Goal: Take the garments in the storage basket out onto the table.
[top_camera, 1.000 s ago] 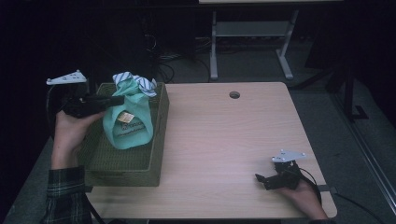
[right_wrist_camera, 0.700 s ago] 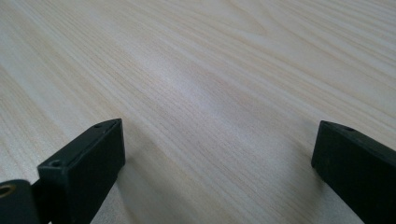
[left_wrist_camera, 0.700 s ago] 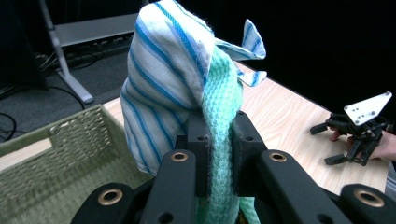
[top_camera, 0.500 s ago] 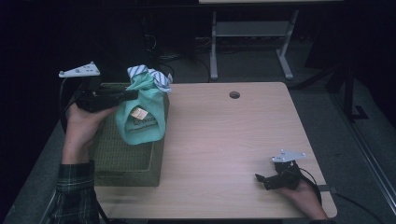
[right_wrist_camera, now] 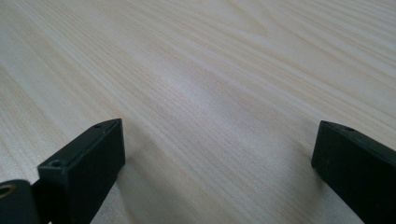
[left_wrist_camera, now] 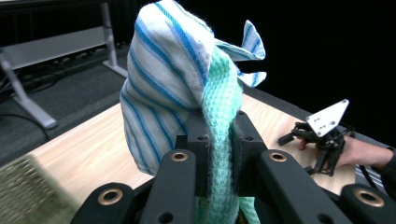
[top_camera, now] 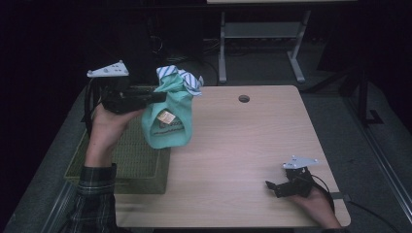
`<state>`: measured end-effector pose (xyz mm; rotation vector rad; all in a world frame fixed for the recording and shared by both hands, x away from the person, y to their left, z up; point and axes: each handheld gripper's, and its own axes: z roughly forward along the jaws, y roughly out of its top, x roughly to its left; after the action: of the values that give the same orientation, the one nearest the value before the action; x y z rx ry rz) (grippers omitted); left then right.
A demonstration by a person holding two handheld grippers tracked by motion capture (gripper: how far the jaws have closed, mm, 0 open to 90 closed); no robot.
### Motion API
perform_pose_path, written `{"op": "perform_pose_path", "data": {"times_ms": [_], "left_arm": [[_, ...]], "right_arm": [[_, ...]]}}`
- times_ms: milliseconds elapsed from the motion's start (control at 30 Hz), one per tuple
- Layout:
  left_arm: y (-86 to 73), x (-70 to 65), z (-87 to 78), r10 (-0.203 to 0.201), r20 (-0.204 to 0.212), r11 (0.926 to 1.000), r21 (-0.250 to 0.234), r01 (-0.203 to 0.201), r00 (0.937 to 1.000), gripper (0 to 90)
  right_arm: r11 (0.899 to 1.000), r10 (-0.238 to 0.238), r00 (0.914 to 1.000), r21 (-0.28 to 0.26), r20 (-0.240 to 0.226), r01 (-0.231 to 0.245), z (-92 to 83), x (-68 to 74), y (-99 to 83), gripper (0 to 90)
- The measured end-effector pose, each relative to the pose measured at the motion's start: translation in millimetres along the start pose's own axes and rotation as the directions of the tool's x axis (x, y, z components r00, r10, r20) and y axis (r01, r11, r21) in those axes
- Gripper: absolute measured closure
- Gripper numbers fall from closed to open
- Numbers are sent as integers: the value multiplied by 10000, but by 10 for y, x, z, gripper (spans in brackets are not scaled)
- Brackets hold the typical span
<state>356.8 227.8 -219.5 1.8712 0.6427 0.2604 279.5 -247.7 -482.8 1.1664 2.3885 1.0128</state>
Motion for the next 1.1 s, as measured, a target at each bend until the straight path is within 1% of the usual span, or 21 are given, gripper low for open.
{"op": "perform_pose_path", "data": {"times_ms": [67, 100, 167, 233, 267, 433, 567, 600, 667, 800, 867, 900, 933, 1000, 1033, 1100], "left_arm": [[4, -21, 32, 39, 56, 10000, 18, -39, 10000, 802], [9, -61, 92, 104, 169, 9999, 47, -104, 9998, 802], [10, -78, 121, 117, 238, 9999, 56, -118, 9996, 802], [5, -128, 202, 169, 390, 9998, 95, -173, 9991, 802], [5, -128, 202, 169, 390, 9998, 95, -173, 9991, 802], [-27, -212, 335, 187, 612, 9997, 150, -196, 9979, 802], [-94, -273, 471, 190, 842, 9995, 228, -210, 9963, 802], [-94, -273, 471, 190, 842, 9995, 228, -210, 9963, 802], [-139, -307, 542, 163, 961, 9995, 267, -189, 9952, 802], [-183, -347, 606, 180, 1096, 9995, 256, -210, 9938, 802], [-232, -385, 666, 154, 1253, 9995, 271, -189, 9920, 802], [-232, -385, 666, 154, 1253, 9995, 271, -189, 9920, 802], [-272, -405, 708, 127, 1365, 9995, 256, -163, 9906, 802], [-291, -413, 731, 109, 1376, 9995, 284, -150, 9904, 802], [-311, -423, 787, 123, 1398, 9989, 436, -185, 9901, 802], [-320, -432, 810, 118, 1417, 9987, 477, -188, 9898, 802]], "right_arm": [[10000, 0, 10000, -1, 0, 0, 0, 0, 0, 23], [10000, -10, 10000, 4, 5, 10, 0, -1, 0, 23], [10000, -42, 10000, 10, 10, 42, 0, -3, -1, 23], [10000, -8, 10000, 1, 2, 8, 0, 0, 0, 23], [10000, -8, 10000, 1, 2, 8, 0, 0, 0, 23], [10000, -38, 10000, 9, 10, 38, 0, -3, -1, 23], [10000, -35, 10000, 14, 12, 35, -1, -2, -1, 23], [10000, 5, 10000, 3, 0, -5, 0, 0, 0, 23], [10000, 3, 10000, 8, 6, -3, -1, 0, 0, 23], [10000, 5, 10000, -2, 11, -5, -1, 0, 0, 23], [10000, -9, 10000, -10, 14, 9, 0, -1, 0, 23], [10000, -9, 10000, -10, 14, 9, 0, -1, 0, 23], [10000, -23, 10000, -19, 11, 23, 0, -2, 0, 23], [10000, -22, 10000, -17, 10, 22, 0, -2, 0, 23], [10000, -23, 10000, -17, 7, 23, 0, -2, 0, 23], [10000, -19, 10000, -18, 4, 19, 1, -1, 0, 23]]}}
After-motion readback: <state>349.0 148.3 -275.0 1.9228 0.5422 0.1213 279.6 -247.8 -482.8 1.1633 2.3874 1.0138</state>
